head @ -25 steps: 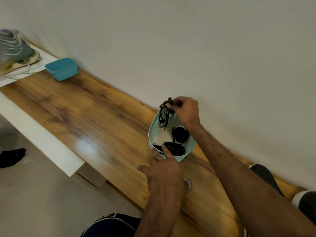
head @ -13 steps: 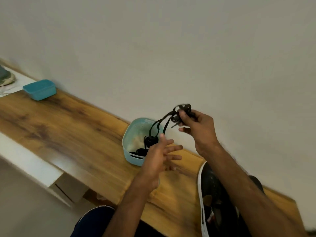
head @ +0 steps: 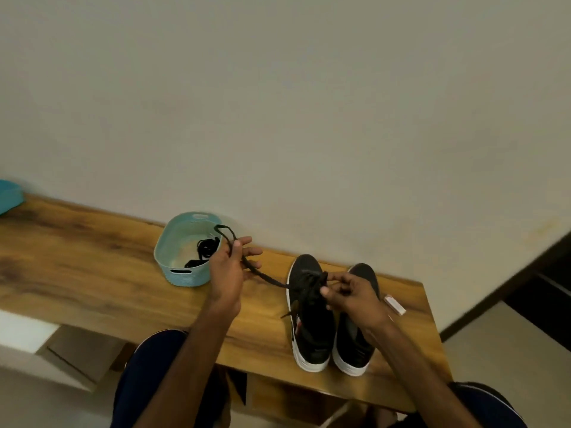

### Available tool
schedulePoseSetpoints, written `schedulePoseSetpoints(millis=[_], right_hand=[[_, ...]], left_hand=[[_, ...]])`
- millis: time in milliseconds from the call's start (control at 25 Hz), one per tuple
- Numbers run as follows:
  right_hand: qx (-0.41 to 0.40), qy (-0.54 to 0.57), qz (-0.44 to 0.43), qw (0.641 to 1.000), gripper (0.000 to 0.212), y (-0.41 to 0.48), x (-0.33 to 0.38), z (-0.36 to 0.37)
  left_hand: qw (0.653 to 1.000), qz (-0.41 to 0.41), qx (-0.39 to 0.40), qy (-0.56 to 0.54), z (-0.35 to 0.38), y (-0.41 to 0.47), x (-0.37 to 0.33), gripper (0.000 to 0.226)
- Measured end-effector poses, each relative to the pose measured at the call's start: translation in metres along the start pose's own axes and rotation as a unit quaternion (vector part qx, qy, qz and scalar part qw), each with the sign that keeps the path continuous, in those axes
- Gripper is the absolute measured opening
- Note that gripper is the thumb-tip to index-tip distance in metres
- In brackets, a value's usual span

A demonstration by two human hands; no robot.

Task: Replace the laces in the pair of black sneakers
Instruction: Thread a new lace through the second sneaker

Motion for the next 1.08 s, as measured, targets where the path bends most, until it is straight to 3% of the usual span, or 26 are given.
schedulePoseSetpoints(millis=[160, 240, 320, 400, 480, 600, 680, 760, 840, 920, 1000, 1080], right_hand=[[-0.055, -0.070, -0.011, 0.996, 0.018, -0.013, -0.003, -0.035], [-0.043, -0.165, -0.027, 0.985, 0.019, -0.017, 0.004, -0.049], [-0.041, -0.178, -0.010, 0.983, 0.017, -0.024, 0.009, -0.062], [-0.082, -0.083, -0.014, 0.993, 0.014, -0.030, 0.022, -0.078], [-0.131, 0.145, -0.050, 0.980, 0.013, -0.035, 0.038, -0.095], [-0.209, 0.462, -0.104, 0.856, 0.010, -0.042, 0.046, -0.127], [-0.260, 0.524, -0.134, 0.800, 0.011, -0.050, 0.038, -0.146], [-0.280, 0.543, -0.155, 0.776, 0.015, -0.056, 0.033, -0.155], [-0.269, 0.535, -0.159, 0.785, 0.018, -0.057, 0.035, -0.155], [-0.230, 0.491, -0.158, 0.825, 0.023, -0.055, 0.040, -0.150], [-0.144, 0.398, -0.146, 0.894, 0.033, -0.049, 0.046, -0.133], [-0.067, 0.238, -0.125, 0.961, 0.037, -0.044, 0.040, -0.112]], left_hand=[[0.965, 0.139, -0.063, 0.211, -0.001, -0.006, -0.011, 0.030], [0.953, 0.152, -0.076, 0.250, 0.000, -0.010, -0.016, 0.029], [0.926, 0.164, -0.105, 0.324, -0.001, -0.014, -0.022, 0.030], [0.869, 0.191, -0.158, 0.429, -0.003, -0.020, -0.030, 0.033], [0.837, 0.244, -0.200, 0.447, -0.003, -0.030, -0.040, 0.036], [0.861, 0.327, -0.210, 0.327, -0.009, -0.051, -0.060, 0.035], [0.892, 0.314, -0.196, 0.261, -0.019, -0.049, -0.060, 0.035], [0.933, 0.249, -0.169, 0.197, -0.030, -0.039, -0.047, 0.034], [0.980, 0.127, -0.144, 0.060, -0.041, -0.025, -0.026, 0.033], [0.991, 0.009, -0.127, -0.046, -0.043, -0.016, -0.010, 0.028], [0.993, -0.021, -0.116, -0.002, -0.040, -0.002, -0.003, 0.023], [0.980, 0.039, -0.106, 0.163, -0.029, 0.009, -0.005, 0.025]])
Point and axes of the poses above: each hand's wrist, its own y-axis towards the middle knuckle, its own z-axis out of the palm, x = y × z, the point moved 8 cm from there along y, towards the middle knuckle, and after that the axes turned 11 degrees about -z, right-handed, at the moved point
